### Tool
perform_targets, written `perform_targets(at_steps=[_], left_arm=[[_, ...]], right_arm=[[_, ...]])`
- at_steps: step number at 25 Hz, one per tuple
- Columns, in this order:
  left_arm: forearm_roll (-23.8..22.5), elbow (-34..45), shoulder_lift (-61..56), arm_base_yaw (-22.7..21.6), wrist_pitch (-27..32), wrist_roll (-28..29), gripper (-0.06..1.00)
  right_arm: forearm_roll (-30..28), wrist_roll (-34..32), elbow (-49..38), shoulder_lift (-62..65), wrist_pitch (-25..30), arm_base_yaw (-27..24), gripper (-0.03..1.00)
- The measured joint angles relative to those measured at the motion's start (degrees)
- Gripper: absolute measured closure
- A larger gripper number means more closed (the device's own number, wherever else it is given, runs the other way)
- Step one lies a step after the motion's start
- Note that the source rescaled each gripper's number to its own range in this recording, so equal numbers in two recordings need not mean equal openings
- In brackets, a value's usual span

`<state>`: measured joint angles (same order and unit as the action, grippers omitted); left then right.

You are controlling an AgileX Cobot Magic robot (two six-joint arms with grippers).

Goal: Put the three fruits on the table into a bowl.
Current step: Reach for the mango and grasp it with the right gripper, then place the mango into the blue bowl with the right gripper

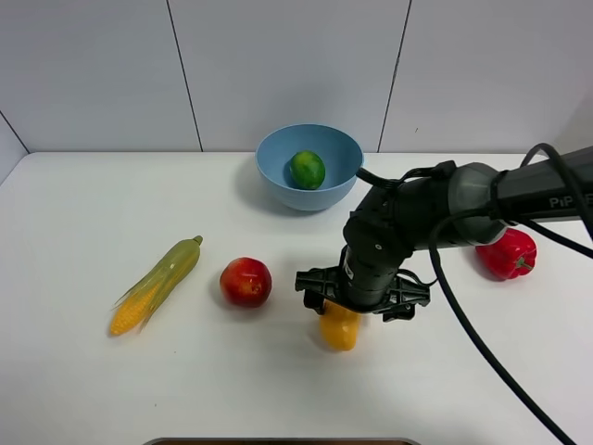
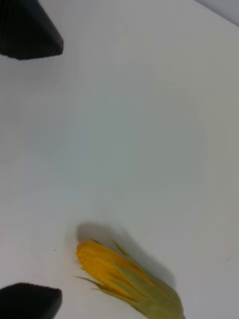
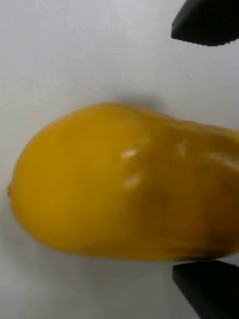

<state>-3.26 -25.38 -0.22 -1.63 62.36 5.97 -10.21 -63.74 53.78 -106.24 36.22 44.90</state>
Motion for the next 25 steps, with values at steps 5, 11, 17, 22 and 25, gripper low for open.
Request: perform_targets(at_steps=[5,11,17,22,25], left_arm=[[0.0,0.0,0.0,0.0,0.0,0.0,-0.06],[0.0,0.0,0.0,0.0,0.0,0.0,-0.06],[0.0,0.0,0.0,0.0,0.0,0.0,-0.06],[0.0,0.0,0.0,0.0,0.0,0.0,-0.06],[0.0,0.0,0.0,0.0,0.0,0.0,-0.06]], right_arm=[[-0.41,-0.07,0.0,-0.49,-0.49,0.0,0.09],[-0.54,-0.26,0.0,-0.49,-0.6,0.0,0.09],[-0.6,-0.32,0.0,-0.49,-0.6,0.0,0.72],[-0.6,-0.37,0.0,-0.49,-0.54,0.0,0.97],[-0.66,-0.37,0.0,-0.49,-0.03,0.0,0.97]])
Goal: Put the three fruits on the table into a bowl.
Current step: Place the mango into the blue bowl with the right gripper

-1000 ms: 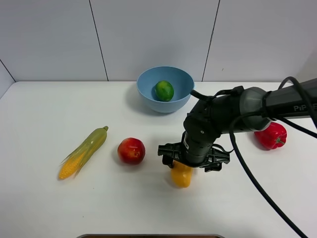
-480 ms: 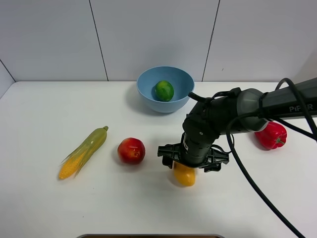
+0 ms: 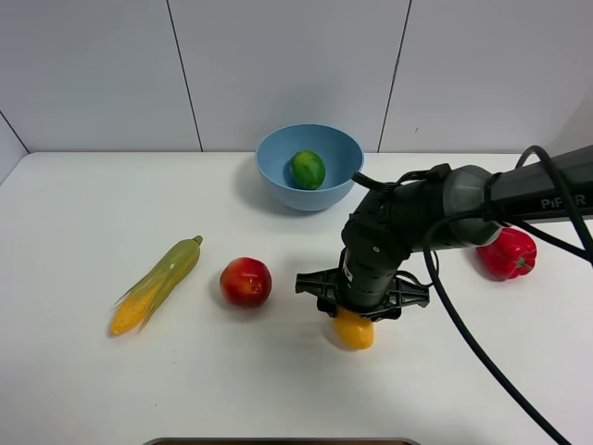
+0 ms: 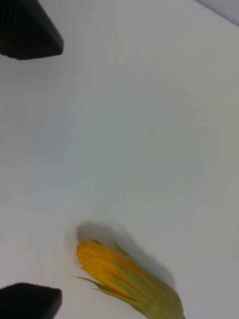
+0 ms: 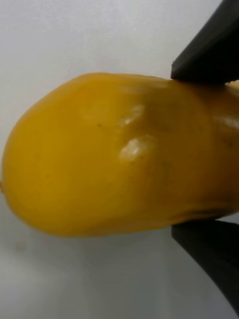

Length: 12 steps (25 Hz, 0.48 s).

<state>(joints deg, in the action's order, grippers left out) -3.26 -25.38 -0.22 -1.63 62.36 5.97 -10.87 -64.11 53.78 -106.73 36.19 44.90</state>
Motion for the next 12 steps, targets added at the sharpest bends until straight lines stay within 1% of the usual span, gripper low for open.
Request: perform_targets(at_steps=[8,12], left_arm=[[0.0,0.0,0.0,0.0,0.0,0.0,-0.06],[0.0,0.0,0.0,0.0,0.0,0.0,-0.06]], right_arm=[[-1.19,0.06,0.0,0.0,0.63,0.0,0.97],[-2.67,0.1,1.64,0.63,2.42,0.0,0.97]])
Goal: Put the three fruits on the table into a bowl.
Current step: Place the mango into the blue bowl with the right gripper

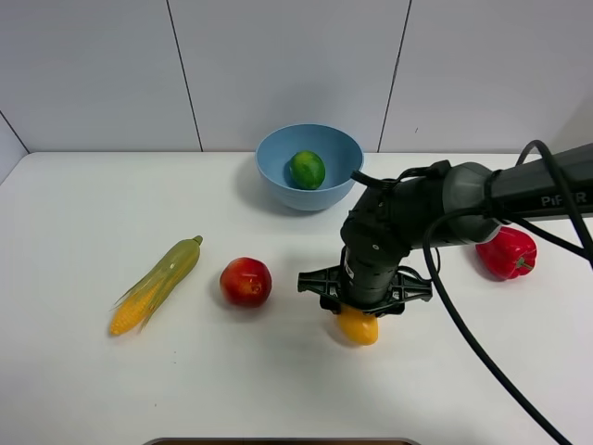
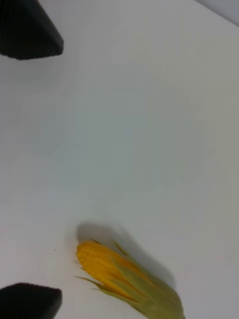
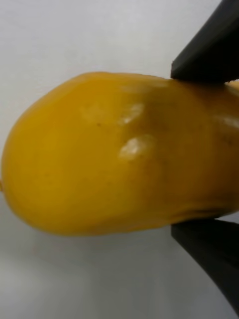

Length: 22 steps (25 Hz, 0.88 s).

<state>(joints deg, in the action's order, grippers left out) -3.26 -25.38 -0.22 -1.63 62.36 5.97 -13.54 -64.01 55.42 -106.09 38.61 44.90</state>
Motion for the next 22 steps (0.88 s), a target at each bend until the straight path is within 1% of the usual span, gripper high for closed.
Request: perform_targets(at_steps=[5,11,18,22], left_arm=[[0.0,0.0,0.0,0.0,0.0,0.0,-0.06],[0.0,0.0,0.0,0.0,0.0,0.0,-0.06],[0.0,0.0,0.0,0.0,0.0,0.0,-0.06],[0.0,0.0,0.0,0.0,0.0,0.0,-0.06]], right_arm=[[-1.65,0.22,2.93,3.64,2.76,0.0,0.97],[-3.23,0.92,3.21,8.47,3.19,0.0,0.97],[-9.67,0.92,3.29,12.66,3.09,0.0,0.97],[-13.18,0.87,6.65,12.81,2.93,-0.51,0.97]])
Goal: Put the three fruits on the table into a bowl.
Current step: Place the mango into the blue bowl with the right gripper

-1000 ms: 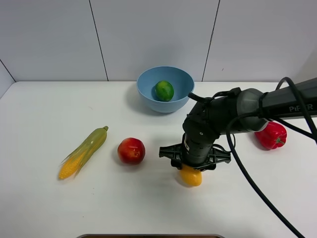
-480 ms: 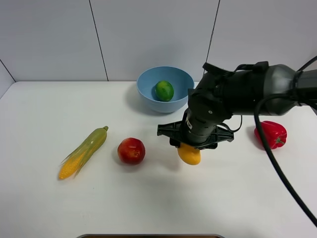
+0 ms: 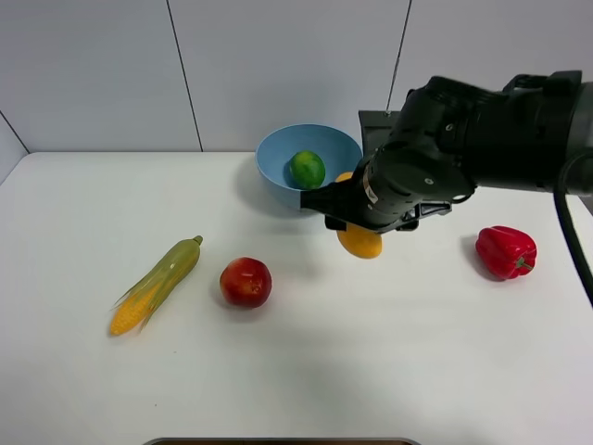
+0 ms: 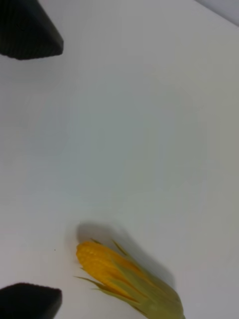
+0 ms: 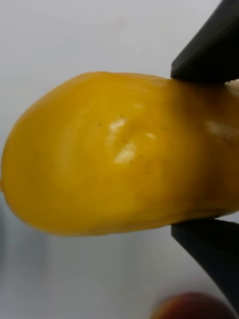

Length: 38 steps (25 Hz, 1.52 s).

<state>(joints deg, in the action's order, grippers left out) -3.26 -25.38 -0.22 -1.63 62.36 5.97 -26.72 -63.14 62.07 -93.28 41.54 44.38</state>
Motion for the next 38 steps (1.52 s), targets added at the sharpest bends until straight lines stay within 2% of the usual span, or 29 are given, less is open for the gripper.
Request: perform_targets(at_steps=[5,10,15,18,23,27,31,38], left_arm=[[0.0,0.0,0.0,0.0,0.0,0.0,-0.06],[0.0,0.0,0.0,0.0,0.0,0.0,-0.06],[0.0,0.0,0.0,0.0,0.0,0.0,-0.06],[0.0,0.0,0.0,0.0,0.0,0.0,-0.06],[0.0,0.0,0.0,0.0,0.0,0.0,-0.06],[0.0,0.0,0.0,0.0,0.0,0.0,-0.06],[0.0,0.0,0.0,0.0,0.0,0.0,-0.06],[0.0,0.0,0.0,0.0,0.0,0.0,-0.06]], right_arm=[[-3.07,2.51,6.4,-0.13,-0.94,-3.29,0.97],[-1.31,9.39,12.59,-3.7,-3.21,-8.18,0.97],[0.11,14.89,17.84,-10.79,-7.85,-10.68,0.97],[0.12,17.54,22.74,-16.17,-10.45,-11.25,0.97],[0.35,21.34,31.15,-24.79,-11.51,-11.42,0.97],[2.81,23.58,36.24,-29.95,-11.72,-11.42,0.97],[5.15,26.34,38.24,-33.56,-12.41,-11.42,0.97],[5.68,28.73,38.34,-36.94,-13.62,-11.42,0.97]])
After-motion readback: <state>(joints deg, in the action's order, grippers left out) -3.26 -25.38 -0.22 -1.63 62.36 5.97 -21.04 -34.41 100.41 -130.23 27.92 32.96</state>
